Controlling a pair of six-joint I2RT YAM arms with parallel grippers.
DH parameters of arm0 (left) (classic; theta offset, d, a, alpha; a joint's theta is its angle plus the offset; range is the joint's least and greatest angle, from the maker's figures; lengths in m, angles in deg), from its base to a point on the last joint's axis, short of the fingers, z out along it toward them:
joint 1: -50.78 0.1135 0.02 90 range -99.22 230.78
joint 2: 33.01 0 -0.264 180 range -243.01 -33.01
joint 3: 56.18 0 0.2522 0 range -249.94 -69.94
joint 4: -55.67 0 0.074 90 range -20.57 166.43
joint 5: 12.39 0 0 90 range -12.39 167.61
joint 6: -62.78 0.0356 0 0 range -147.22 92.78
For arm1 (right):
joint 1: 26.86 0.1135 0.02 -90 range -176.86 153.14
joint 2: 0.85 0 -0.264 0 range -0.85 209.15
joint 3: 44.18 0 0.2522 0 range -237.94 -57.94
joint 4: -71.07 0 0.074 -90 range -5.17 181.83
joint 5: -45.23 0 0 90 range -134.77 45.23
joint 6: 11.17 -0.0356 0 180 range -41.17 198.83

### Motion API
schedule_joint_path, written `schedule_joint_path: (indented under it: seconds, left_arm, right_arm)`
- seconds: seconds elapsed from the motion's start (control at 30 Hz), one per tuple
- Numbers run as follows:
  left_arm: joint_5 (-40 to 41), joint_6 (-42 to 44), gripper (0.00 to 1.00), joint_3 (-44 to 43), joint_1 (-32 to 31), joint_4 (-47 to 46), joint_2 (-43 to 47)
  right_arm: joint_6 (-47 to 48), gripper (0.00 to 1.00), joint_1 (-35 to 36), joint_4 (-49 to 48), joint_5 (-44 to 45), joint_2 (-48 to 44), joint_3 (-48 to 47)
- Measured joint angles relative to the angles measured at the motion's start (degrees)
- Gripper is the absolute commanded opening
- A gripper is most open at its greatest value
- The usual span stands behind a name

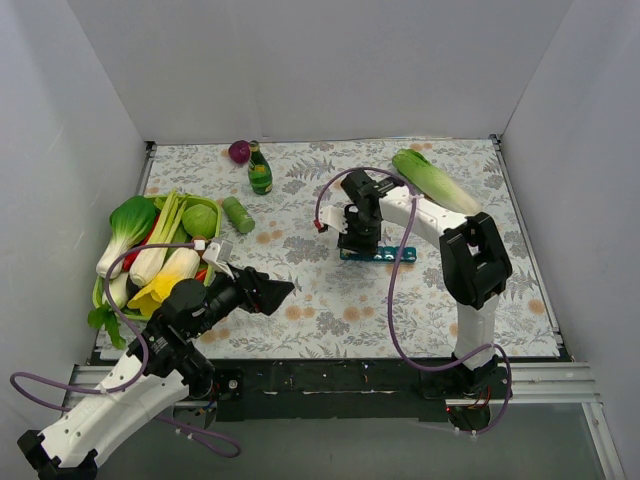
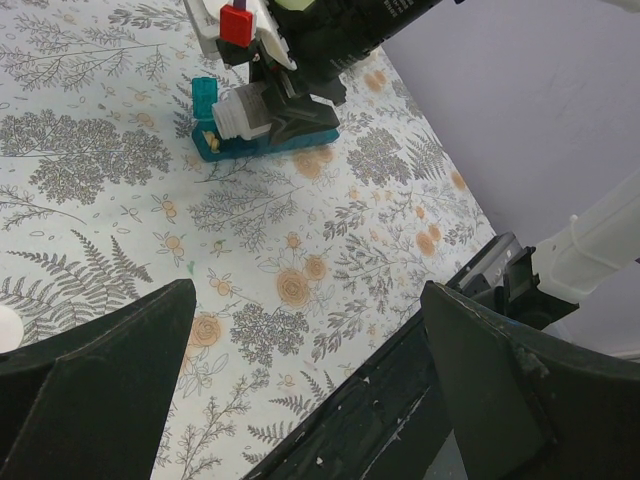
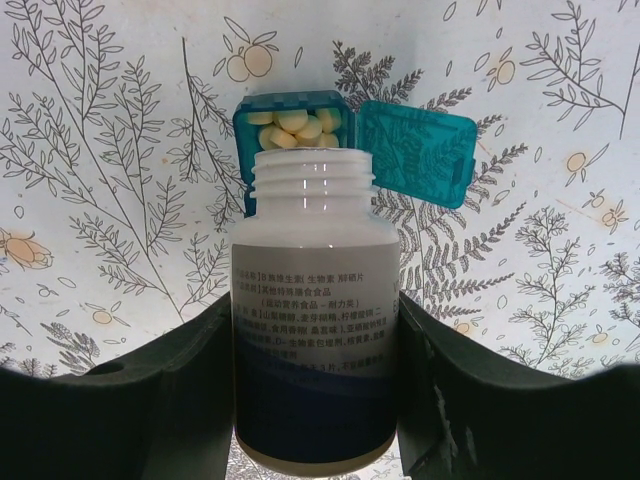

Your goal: Sort the pills into containers

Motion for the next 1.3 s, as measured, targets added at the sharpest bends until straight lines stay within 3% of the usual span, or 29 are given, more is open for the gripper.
schedule_joint_path:
  seconds: [0.6,0.97,1.17,1.3]
  left_arm:
    - [0.0,-1.0,0.97,-1.9,0.0,0.0,-2.0]
    - [0.2,-1.5,0.97,-7.6,0.0,1.4,-8.8]
    - [2.1,-1.6,0.97,-12.1,0.0,4.9,-16.2]
    - [3.7,-1.8,0.96,-13.8,0.0,7.0,-21.2]
  right_arm:
    - [-0.6,0.04,-2.7,-5.9,-7.6,-9.9,9.7]
    - [-5.4,0.05,-5.4,-15.6,-21.6,-27.5,18.7]
    - [-14.7,0.04,-6.9,-26.5,-35.6,-42.4,27.9]
    - [-28.2,0.05,-10.3,-41.1,-44.8,-52.1,37.2]
